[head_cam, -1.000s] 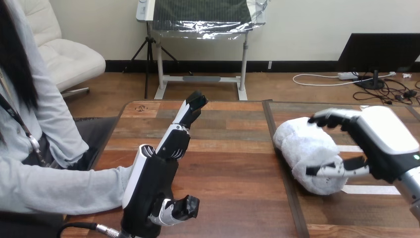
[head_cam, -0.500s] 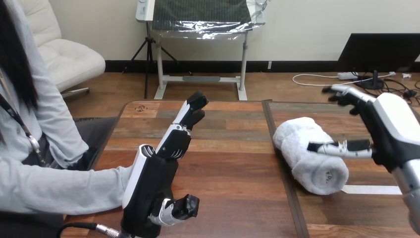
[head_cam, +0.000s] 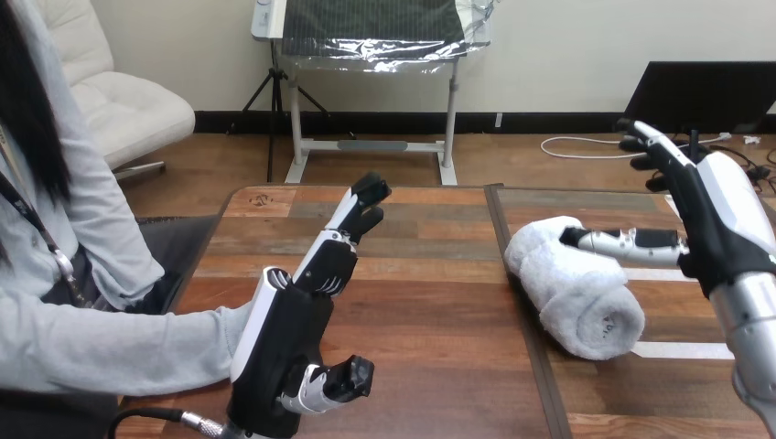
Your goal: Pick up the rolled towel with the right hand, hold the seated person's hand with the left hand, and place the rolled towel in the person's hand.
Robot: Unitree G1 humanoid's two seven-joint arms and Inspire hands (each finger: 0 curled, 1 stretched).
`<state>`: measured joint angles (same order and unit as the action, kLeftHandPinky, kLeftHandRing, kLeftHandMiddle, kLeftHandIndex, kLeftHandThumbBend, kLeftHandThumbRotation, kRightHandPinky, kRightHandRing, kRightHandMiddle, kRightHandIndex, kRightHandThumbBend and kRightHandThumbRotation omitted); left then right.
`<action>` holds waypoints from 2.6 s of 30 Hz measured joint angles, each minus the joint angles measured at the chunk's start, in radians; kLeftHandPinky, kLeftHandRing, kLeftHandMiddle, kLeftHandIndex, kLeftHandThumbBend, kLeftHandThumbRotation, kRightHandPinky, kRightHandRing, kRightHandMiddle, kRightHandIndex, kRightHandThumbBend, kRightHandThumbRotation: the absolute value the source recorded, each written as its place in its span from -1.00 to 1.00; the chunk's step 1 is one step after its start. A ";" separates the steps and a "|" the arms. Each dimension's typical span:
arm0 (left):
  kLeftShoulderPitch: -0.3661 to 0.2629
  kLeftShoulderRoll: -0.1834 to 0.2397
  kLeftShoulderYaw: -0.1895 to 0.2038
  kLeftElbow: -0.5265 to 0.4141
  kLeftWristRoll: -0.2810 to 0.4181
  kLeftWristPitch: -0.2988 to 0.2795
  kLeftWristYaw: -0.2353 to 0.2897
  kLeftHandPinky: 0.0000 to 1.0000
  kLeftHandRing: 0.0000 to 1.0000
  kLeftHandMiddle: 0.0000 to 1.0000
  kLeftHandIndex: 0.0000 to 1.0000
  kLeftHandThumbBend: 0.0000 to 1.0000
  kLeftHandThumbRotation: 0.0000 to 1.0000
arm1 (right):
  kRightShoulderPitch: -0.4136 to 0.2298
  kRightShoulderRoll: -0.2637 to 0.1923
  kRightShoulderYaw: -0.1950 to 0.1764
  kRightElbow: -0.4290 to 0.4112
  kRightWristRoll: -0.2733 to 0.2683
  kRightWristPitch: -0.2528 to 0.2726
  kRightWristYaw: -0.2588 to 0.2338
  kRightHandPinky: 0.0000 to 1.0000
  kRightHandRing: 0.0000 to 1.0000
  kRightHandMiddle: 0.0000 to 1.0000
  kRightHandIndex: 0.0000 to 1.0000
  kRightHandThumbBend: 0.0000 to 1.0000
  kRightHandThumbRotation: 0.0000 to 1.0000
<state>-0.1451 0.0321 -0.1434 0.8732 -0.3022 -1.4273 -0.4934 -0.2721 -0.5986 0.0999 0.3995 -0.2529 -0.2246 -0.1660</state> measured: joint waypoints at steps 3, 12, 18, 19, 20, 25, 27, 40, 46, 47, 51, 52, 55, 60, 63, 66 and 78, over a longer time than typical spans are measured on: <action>0.000 0.000 0.001 0.000 0.000 0.000 0.000 0.91 0.95 0.95 0.82 1.00 0.68 | -0.002 0.011 -0.012 -0.025 0.006 0.055 0.024 0.58 0.76 0.84 0.92 0.90 -0.13; 0.000 -0.002 0.001 0.000 -0.002 0.004 -0.004 0.94 0.96 0.95 0.82 1.00 0.66 | -0.014 0.022 -0.028 -0.049 0.005 0.208 0.088 0.49 0.69 0.82 0.93 0.97 0.05; 0.000 -0.003 0.001 0.000 -0.001 0.017 -0.005 0.92 0.96 0.94 0.82 0.99 0.68 | -0.030 0.025 -0.028 -0.037 -0.003 0.301 0.124 0.14 0.31 0.38 0.92 1.00 0.19; 0.000 -0.003 0.001 0.000 0.000 0.018 -0.005 0.90 0.95 0.94 0.82 0.99 0.68 | -0.035 0.026 -0.028 -0.032 -0.005 0.313 0.129 0.07 0.22 0.29 0.92 1.00 0.20; 0.000 -0.003 0.001 0.000 0.000 0.019 -0.005 0.89 0.95 0.95 0.82 0.99 0.68 | -0.039 0.026 -0.027 -0.026 -0.006 0.325 0.134 -0.06 0.07 0.12 0.93 1.00 0.24; 0.000 -0.005 0.001 0.000 0.001 0.019 -0.005 0.85 0.95 0.95 0.83 0.99 0.68 | -0.070 0.027 -0.020 0.022 -0.013 0.368 0.159 -0.54 -0.49 -0.37 0.93 1.00 0.30; 0.000 -0.006 0.001 0.000 0.001 0.019 -0.006 0.84 0.95 0.95 0.83 0.99 0.69 | -0.085 0.027 -0.017 0.045 -0.019 0.379 0.167 -0.62 -0.58 -0.45 0.93 1.00 0.33; 0.001 -0.007 0.001 0.000 0.001 0.019 -0.009 0.81 0.95 0.95 0.83 1.00 0.72 | -0.197 0.040 0.028 0.226 -0.065 0.425 0.195 -0.70 -0.63 -0.43 0.91 1.00 0.54; 0.003 -0.008 0.001 0.000 0.002 0.019 -0.009 0.86 0.96 0.94 0.83 1.00 0.71 | -0.257 0.054 0.058 0.330 -0.086 0.433 0.195 -0.51 -0.45 -0.22 0.92 1.00 0.57; 0.003 -0.008 0.001 0.000 0.002 0.019 -0.009 0.86 0.96 0.94 0.83 1.00 0.71 | -0.266 0.056 0.061 0.346 -0.088 0.433 0.196 -0.43 -0.32 -0.11 0.92 1.00 0.59; 0.006 -0.008 0.001 0.000 0.002 0.019 -0.009 0.88 0.96 0.94 0.83 1.00 0.71 | -0.307 0.069 0.076 0.419 -0.103 0.433 0.195 -0.14 0.08 0.23 0.92 1.00 0.62; 0.007 -0.008 0.001 0.000 0.002 0.019 -0.009 0.88 0.95 0.94 0.83 1.00 0.71 | -0.317 0.072 0.080 0.438 -0.105 0.433 0.195 -0.11 0.12 0.27 0.93 1.00 0.62; 0.009 -0.009 0.001 0.000 0.001 0.019 -0.010 0.89 0.96 0.94 0.83 0.99 0.70 | -0.347 0.084 0.088 0.495 -0.112 0.433 0.195 0.07 0.33 0.45 0.92 1.00 0.65; 0.011 -0.010 -0.001 0.000 -0.001 0.019 -0.014 0.88 0.95 0.94 0.83 0.99 0.70 | -0.391 0.102 0.104 0.580 -0.129 0.431 0.195 0.26 0.51 0.60 0.89 1.00 0.69; 0.011 -0.010 -0.001 0.000 -0.001 0.019 -0.017 0.89 0.95 0.94 0.84 0.98 0.70 | -0.419 0.114 0.117 0.633 -0.144 0.430 0.194 0.10 0.32 0.44 0.83 1.00 0.72; 0.011 -0.011 -0.001 0.000 -0.001 0.019 -0.019 0.90 0.94 0.93 0.84 0.96 0.70 | -0.443 0.127 0.127 0.679 -0.155 0.430 0.191 -0.06 0.17 0.33 0.78 1.00 0.73; 0.011 -0.016 0.000 0.000 0.002 0.017 -0.022 0.90 0.92 0.92 0.82 0.98 0.72 | -0.520 0.173 0.163 0.818 -0.194 0.428 0.184 -0.09 0.38 0.46 0.48 1.00 0.75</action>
<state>-0.1338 0.0163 -0.1438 0.8735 -0.3003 -1.4104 -0.5158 -0.7923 -0.4258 0.2630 1.2172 -0.4471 0.2033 0.0180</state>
